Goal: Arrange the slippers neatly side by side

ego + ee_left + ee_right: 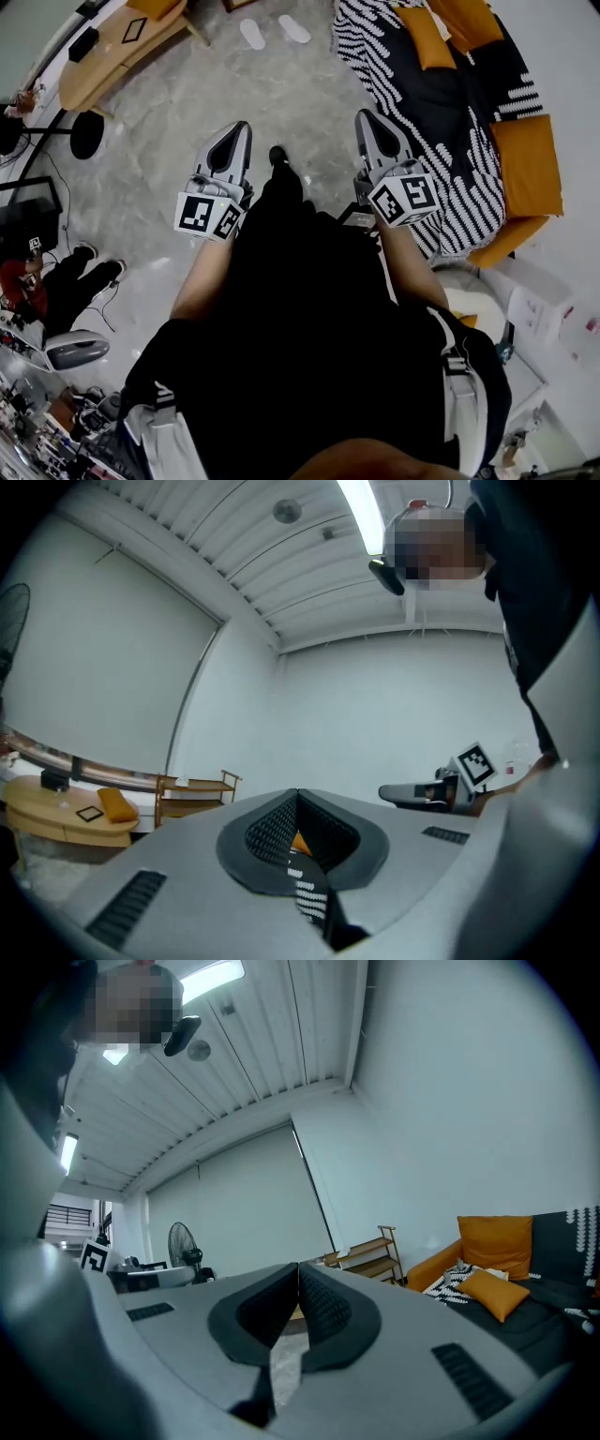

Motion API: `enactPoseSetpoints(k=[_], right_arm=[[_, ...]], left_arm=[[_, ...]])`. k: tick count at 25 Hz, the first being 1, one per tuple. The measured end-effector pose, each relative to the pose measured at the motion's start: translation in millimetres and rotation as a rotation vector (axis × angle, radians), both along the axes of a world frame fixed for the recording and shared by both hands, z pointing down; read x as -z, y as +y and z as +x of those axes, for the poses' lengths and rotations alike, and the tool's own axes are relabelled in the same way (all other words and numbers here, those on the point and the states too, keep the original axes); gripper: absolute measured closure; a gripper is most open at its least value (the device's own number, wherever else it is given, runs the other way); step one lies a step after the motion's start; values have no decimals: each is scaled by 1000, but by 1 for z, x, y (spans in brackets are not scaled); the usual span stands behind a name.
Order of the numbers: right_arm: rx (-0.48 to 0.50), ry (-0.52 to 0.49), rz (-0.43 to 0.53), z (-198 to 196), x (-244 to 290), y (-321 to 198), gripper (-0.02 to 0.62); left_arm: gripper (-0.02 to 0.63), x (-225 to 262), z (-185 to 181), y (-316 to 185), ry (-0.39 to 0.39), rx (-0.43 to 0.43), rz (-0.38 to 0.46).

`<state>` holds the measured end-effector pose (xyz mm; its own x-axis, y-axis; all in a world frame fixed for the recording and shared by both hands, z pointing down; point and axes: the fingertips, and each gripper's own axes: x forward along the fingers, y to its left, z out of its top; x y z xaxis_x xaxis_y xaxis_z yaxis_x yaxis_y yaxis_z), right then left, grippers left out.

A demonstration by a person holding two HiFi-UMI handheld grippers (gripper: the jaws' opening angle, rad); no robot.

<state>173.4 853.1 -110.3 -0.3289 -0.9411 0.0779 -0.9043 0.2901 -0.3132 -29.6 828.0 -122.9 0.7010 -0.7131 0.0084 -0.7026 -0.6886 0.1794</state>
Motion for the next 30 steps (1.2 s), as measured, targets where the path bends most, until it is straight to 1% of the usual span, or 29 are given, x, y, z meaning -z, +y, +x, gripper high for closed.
enactPoseSetpoints(k=[3, 7, 11, 14, 17, 19, 21, 24, 27, 30], right_arm=[[36, 14, -21, -9, -1, -27, 565], [103, 41, -47, -30, -5, -80, 565], [173, 51, -60, -65, -3, -134, 565], [215, 63, -72, -80, -3, -170, 565], [227, 84, -80, -86, -4, -203, 565], [223, 89, -84, -94, -3, -226, 565], [217, 99, -76, -99, 1, -246, 565], [198, 112, -75, -93, 1, -267, 565], [175, 113, -93, -81, -3, -284, 565], [161, 103, -88, -69, -4, -308, 565]], left_arm=[[592, -16, -8, -39, 21, 80, -33], [592, -19, -18, -94, 89, 112, -36], [592, -26, -37, -151, 108, 164, -62], [592, -24, -39, -185, 143, 147, -65], [592, -19, -38, -213, 156, 93, -49], [592, -19, -48, -235, 156, 56, -55], [592, -26, -60, -260, 157, 39, -78], [592, -30, -67, -296, 173, 39, -104], [592, -25, -67, -323, 174, 42, -88], [592, -27, -61, -348, 174, 41, -87]])
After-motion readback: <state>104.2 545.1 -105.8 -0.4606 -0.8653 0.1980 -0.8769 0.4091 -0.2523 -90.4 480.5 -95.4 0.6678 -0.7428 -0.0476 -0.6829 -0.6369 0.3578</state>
